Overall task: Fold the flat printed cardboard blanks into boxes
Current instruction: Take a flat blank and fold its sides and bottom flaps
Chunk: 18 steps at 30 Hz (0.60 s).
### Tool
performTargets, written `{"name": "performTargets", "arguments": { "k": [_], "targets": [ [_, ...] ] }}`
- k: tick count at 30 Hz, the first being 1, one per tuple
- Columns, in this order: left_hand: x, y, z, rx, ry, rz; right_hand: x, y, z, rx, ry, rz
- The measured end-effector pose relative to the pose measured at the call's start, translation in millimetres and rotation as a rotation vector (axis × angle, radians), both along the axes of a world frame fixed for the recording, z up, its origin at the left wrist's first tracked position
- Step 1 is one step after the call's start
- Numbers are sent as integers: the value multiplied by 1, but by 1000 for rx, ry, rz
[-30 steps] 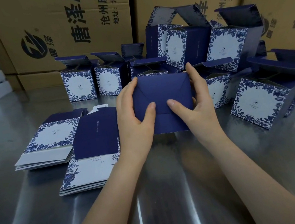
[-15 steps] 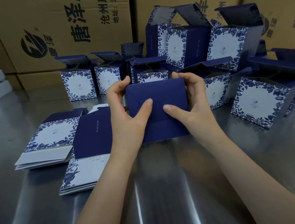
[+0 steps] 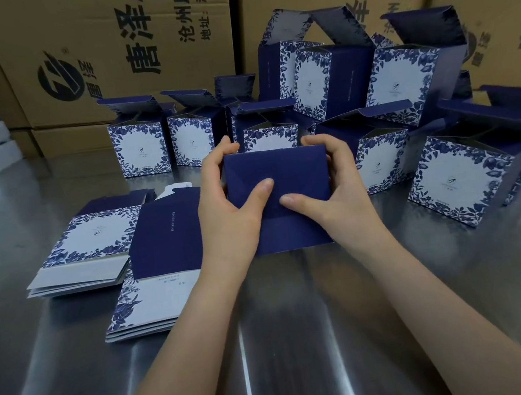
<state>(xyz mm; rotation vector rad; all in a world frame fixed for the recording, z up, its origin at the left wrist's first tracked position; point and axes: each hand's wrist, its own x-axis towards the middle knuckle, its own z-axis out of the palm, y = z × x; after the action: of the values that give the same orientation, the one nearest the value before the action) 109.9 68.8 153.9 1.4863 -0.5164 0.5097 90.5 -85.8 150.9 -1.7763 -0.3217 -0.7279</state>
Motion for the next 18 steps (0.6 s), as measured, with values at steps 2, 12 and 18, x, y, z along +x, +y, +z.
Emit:
{"name": "performTargets", "arguments": {
  "k": [2,12,18],
  "targets": [
    [0,0,0,2,-8,14,0,0,-1,-4,1,-19],
    [-2,-2,-1,-46,3,-49,-2,0,5,165,-59,18],
    [-1,-2,3,-161,46,-112,-1,1,5,285,-54,46]
  ]
}}
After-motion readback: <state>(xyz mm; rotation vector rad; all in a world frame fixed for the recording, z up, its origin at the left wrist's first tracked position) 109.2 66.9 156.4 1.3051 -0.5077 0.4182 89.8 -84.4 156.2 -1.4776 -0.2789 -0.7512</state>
